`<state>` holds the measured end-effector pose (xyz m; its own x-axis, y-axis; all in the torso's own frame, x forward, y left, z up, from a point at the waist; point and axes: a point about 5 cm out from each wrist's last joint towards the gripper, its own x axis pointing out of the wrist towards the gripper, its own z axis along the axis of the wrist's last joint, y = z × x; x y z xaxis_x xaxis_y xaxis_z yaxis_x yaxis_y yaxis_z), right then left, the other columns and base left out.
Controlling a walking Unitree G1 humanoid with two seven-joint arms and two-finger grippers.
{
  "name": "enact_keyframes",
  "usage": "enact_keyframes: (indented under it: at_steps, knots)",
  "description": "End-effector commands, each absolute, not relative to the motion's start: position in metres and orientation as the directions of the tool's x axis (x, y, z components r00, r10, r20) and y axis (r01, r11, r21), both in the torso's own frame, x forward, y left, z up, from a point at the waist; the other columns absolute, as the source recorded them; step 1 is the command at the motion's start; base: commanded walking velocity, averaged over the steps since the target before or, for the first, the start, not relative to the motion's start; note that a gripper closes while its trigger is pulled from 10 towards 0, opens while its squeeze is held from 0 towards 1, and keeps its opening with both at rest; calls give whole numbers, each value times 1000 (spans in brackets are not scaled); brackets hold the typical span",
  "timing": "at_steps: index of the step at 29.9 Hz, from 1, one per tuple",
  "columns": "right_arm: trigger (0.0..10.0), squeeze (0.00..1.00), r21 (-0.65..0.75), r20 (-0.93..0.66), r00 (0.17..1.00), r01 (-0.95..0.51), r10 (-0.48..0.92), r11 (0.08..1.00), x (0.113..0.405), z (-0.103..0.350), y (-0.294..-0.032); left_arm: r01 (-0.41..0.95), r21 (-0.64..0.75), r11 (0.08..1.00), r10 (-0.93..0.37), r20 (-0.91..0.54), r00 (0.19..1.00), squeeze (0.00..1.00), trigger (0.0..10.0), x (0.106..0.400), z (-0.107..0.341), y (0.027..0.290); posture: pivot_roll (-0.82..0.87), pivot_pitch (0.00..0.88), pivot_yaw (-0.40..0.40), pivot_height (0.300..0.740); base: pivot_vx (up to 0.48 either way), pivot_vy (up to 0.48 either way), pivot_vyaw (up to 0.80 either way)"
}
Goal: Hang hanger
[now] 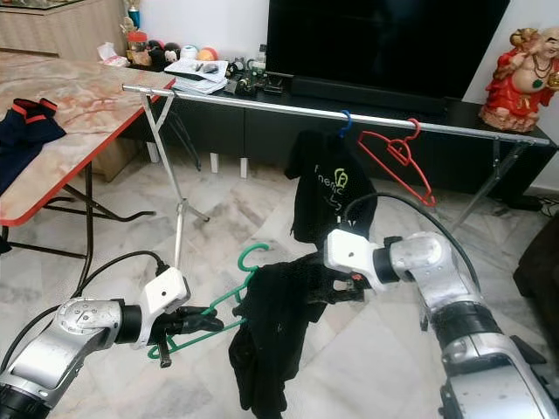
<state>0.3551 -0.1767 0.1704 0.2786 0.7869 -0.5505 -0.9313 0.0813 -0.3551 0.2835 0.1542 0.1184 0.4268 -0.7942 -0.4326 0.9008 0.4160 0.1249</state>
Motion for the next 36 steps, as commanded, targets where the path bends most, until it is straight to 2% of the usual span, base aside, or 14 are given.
enact_keyframes:
  at_steps: [1, 2, 7, 13, 20, 21, 23, 32, 33, 34, 35, 36]
  knots:
    - [10000, 1000, -405, -505, 300, -910, 809, 84, 359, 180, -172, 910, 133, 392, -818, -401, 411, 0, 1373, 283, 125, 149, 107, 33, -81, 740, 0, 0, 0]
    - [10000, 0, -407, -472, 286, -910, 834, 82, 360, 183, -168, 912, 129, 388, -820, -402, 406, 0, 1373, 282, 125, 148, 110, 33, -81, 740, 0, 0, 0]
    - [10000, 0, -394, -483, 270, -917, 833, 69, 359, 179, -167, 917, 125, 380, -823, -406, 397, 0, 1373, 281, 125, 147, 110, 33, -81, 740, 0, 0, 0]
    - [10000, 0, -324, -541, 185, -946, 821, 0, 352, 160, -162, 926, 124, 357, -834, -405, 376, 0, 1412, 280, 127, 143, 114, 27, -81, 740, 0, 0, 0]
    - [10000, 0, -288, -546, 161, -958, 822, -4, 352, 154, -159, 932, 129, 339, -839, -407, 361, 0, 1451, 278, 128, 142, 115, 24, -87, 740, 0, 0, 0]
    - [10000, 0, -265, -547, 145, -964, 824, -7, 351, 149, -153, 940, 140, 310, -846, -410, 340, 0, 1882, 276, 131, 139, 122, 23, -89, 740, 0, 0, 0]
    - [10000, 0, -259, -555, 136, -966, 821, -15, 350, 147, -151, 945, 146, 293, -849, -415, 327, 0, 2000, 275, 132, 138, 127, 22, -92, 740, 0, 0, 0]
    - [10000, 0, -223, -557, 113, -975, 823, -17, 349, 139, -144, 959, 150, 240, -854, -437, 282, 0, 1922, 270, 134, 135, 130, 15, -97, 740, 0, 0, 0]
    - [9255, 0, -213, -556, 106, -977, 825, -18, 348, 138, -143, 959, 151, 239, -854, -438, 281, 0, 2000, 270, 134, 135, 131, 13, -96, 740, 0, 0, 0]
    - [9255, 0, -213, -556, 106, -977, 825, -18, 348, 138, -143, 959, 151, 239, -854, -438, 281, 0, 2000, 270, 134, 135, 131, 13, -96, 740, 0, 0, 0]
    - [3608, 0, -204, -553, 100, -979, 827, -18, 348, 138, -143, 959, 154, 238, -853, -439, 283, 0, 2510, 270, 134, 135, 130, 10, -96, 740, 0, 0, 0]
    - [0, 0, -190, -551, 90, -982, 830, -20, 348, 137, -144, 958, 157, 240, -851, -441, 286, 0, 9294, 270, 134, 135, 130, 10, -96, 740, 0, 0, 0]
